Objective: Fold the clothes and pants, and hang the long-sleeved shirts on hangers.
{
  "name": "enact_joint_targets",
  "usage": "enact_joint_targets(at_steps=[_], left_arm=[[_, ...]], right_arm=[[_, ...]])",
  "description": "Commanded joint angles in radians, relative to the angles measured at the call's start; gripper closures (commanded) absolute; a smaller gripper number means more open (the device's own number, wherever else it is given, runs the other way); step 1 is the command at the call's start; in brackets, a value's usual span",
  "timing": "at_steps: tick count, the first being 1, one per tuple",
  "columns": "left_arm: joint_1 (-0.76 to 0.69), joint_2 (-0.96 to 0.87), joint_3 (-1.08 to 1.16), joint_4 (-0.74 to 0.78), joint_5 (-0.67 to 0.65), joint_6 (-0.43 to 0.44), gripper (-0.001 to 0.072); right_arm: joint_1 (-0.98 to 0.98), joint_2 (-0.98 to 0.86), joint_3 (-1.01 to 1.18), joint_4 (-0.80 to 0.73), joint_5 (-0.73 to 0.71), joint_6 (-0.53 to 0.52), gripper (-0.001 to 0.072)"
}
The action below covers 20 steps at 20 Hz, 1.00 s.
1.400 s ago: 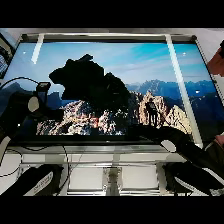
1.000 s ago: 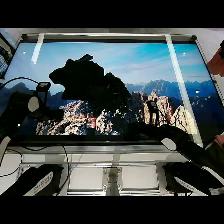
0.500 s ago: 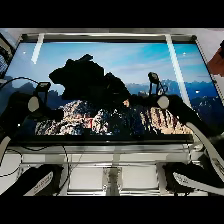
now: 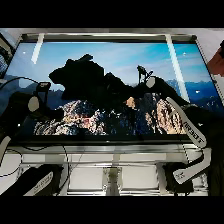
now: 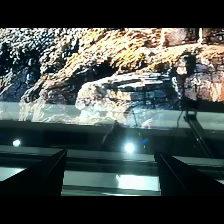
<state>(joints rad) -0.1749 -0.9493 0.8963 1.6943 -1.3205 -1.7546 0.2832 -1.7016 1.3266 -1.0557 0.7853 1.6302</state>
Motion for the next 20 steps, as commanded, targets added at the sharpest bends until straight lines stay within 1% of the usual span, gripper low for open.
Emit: enact_joint_targets(at_steps=[1, 3, 4, 5, 7, 8, 9, 10, 11, 12, 13, 14, 15, 17, 19, 20], left_arm=[[0.000, 0.000, 0.000, 0.001, 0.005, 0.002, 0.0088], [0.000, 0.000, 0.000, 0.005, 0.057, 0.036, 0.0088], [0.000, 0.000, 0.000, 0.005, 0.091, 0.042, 0.0088], [0.000, 0.000, 0.000, 0.009, 0.123, 0.042, 0.0088], [0.000, 0.000, 0.000, 0.008, 0.181, 0.042, 0.0088], [0.000, 0.000, 0.000, 0.008, 0.210, 0.042, 0.0088], [0.000, 0.000, 0.000, 0.009, 0.235, 0.042, 0.0088], [0.000, 0.000, 0.000, 0.019, 0.260, 0.042, 0.0088], [0.000, 0.000, 0.000, 0.027, 0.289, 0.042, 0.0088], [0.005, 0.000, 0.002, 0.034, 0.331, 0.042, 0.0088], [0.014, 0.000, 0.010, 0.032, 0.371, 0.034, 0.0088], [0.025, 0.000, 0.025, 0.029, 0.411, 0.011, 0.0088], [0.039, 0.000, 0.050, 0.025, 0.456, -0.017, 0.0088], [0.072, 0.000, 0.110, -0.010, 0.527, -0.048, 0.0089], [0.114, 0.000, 0.166, -0.078, 0.542, -0.048, 0.0089], [0.134, 0.000, 0.183, -0.111, 0.542, -0.043, 0.0089]], right_arm=[[-0.002, -0.040, 0.023, 0.016, 0.047, 0.035, 0.0149], [-0.002, -0.040, 0.023, 0.002, 0.094, 0.036, 0.0152], [-0.002, -0.040, 0.023, 0.000, 0.086, 0.036, 0.0176], [-0.002, -0.040, 0.023, 0.001, 0.056, 0.037, 0.0182], [-0.002, -0.040, 0.023, 0.006, -0.017, 0.042, 0.0353], [-0.002, -0.040, 0.023, 0.007, -0.048, 0.049, 0.0472], [-0.002, -0.040, 0.023, 0.008, -0.071, 0.052, 0.0631], [-0.002, -0.040, 0.023, 0.008, -0.084, 0.052, 0.0668], [-0.003, -0.040, 0.024, 0.008, -0.084, 0.050, 0.0668], [-0.011, -0.037, 0.038, 0.005, -0.046, 0.017, 0.0668], [-0.027, -0.035, 0.079, 0.003, 0.061, -0.078, 0.0669], [-0.049, -0.027, 0.125, -0.006, 0.183, -0.147, 0.0669], [-0.079, -0.003, 0.168, -0.032, 0.296, -0.188, 0.0670], [-0.148, 0.092, 0.193, -0.131, 0.400, -0.224, 0.0671], [-0.236, 0.212, 0.171, -0.221, 0.486, -0.257, 0.0671], [-0.286, 0.270, 0.146, -0.243, 0.512, -0.275, 0.0671]])
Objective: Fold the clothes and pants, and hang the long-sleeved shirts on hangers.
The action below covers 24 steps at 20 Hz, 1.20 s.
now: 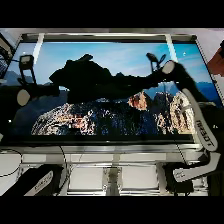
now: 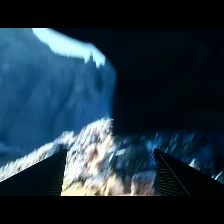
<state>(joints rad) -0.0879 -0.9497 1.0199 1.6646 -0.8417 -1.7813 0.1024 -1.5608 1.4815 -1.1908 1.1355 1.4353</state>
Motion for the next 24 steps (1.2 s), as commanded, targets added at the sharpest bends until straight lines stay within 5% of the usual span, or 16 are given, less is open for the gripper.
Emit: enact_joint_targets(at_steps=[1, 10, 14, 16, 18, 24], left_arm=[[0.062, -0.001, 0.067, -0.108, 0.064, -0.002, 0.0089], [0.077, -0.231, 0.068, -0.512, 0.006, 0.198, 0.0089], [0.077, -0.389, 0.068, -0.601, 0.049, 0.250, 0.0089], [0.077, -0.457, 0.085, -0.719, 0.109, 0.344, 0.0091], [0.072, -0.554, 0.176, -0.841, 0.104, 0.436, 0.0104], [0.021, -0.916, 0.673, -0.841, 0.002, 0.440, 0.0095]], right_arm=[[-0.165, 0.192, -0.046, -0.117, 0.174, -0.093, 0.0671], [-0.637, 0.451, -0.489, -0.097, 0.070, -0.187, 0.0670], [-0.683, 0.451, -0.512, -0.069, 0.041, -0.188, 0.0670], [-0.683, 0.450, -0.512, -0.025, 0.043, -0.192, 0.0670], [-0.683, 0.447, -0.512, -0.005, 0.048, -0.192, 0.0670], [-0.683, 0.442, -0.512, 0.032, 0.057, -0.192, 0.0670]])
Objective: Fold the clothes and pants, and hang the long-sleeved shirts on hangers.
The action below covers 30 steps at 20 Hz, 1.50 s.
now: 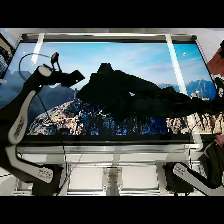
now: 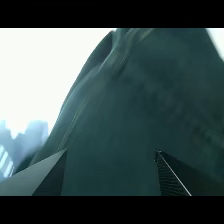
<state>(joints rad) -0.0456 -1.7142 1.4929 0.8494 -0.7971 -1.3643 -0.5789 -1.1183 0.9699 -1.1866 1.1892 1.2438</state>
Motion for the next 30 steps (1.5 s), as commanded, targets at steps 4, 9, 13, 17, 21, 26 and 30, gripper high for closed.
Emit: enact_joint_targets(at_steps=[4, 9, 13, 17, 21, 26, 30], left_arm=[[-0.071, -0.316, 0.432, 0.096, -0.045, 0.018, 0.0095], [-0.128, -0.377, 0.480, 0.254, -0.046, 0.018, 0.0098], [-0.142, -0.385, 0.481, 0.295, 0.020, 0.018, 0.0144], [-0.145, -0.396, 0.480, 0.294, 0.008, 0.018, 0.0177], [-0.159, -0.397, 0.480, 0.294, -0.026, 0.019, 0.0312], [-0.162, -0.397, 0.480, 0.295, -0.048, 0.019, 0.0561], [-0.142, -0.374, 0.481, 0.295, -0.120, 0.018, 0.0680]], right_arm=[[-0.002, -0.001, -0.001, 0.039, 0.003, -0.001, 0.0670], [-0.002, -0.004, -0.001, 0.045, -0.003, 0.000, 0.0669], [-0.002, -0.005, -0.001, 0.058, -0.003, -0.001, 0.0670], [-0.002, -0.005, -0.001, 0.058, -0.005, -0.001, 0.0669], [-0.002, -0.005, -0.001, 0.058, -0.005, 0.000, 0.0670], [-0.002, -0.005, -0.001, 0.058, -0.004, 0.000, 0.0669], [-0.002, -0.005, 0.000, 0.081, 0.000, 0.003, 0.0670]])
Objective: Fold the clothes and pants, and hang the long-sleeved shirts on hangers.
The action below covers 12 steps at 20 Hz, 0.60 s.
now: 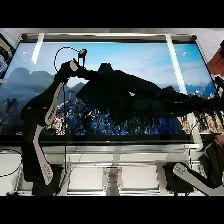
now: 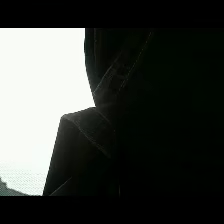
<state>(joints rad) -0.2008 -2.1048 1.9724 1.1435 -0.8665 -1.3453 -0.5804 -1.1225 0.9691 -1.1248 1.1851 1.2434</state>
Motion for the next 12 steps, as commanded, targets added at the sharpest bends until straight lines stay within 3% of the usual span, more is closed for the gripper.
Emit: enact_joint_targets(at_steps=[1, 4, 12], left_arm=[[0.034, 0.044, 0.002, 0.000, -0.075, -0.001, 0.0680], [0.162, 0.209, 0.002, 0.001, -0.134, -0.019, 0.0681], [0.670, 0.670, 0.002, 0.001, -0.319, -0.014, 0.0682]], right_arm=[[0.000, 0.000, 0.006, 0.050, 0.010, 0.003, 0.0670], [-0.001, 0.000, 0.105, 0.132, 0.052, 0.003, 0.0671], [-0.094, 0.000, 0.409, 0.097, 0.100, 0.068, 0.0671]])
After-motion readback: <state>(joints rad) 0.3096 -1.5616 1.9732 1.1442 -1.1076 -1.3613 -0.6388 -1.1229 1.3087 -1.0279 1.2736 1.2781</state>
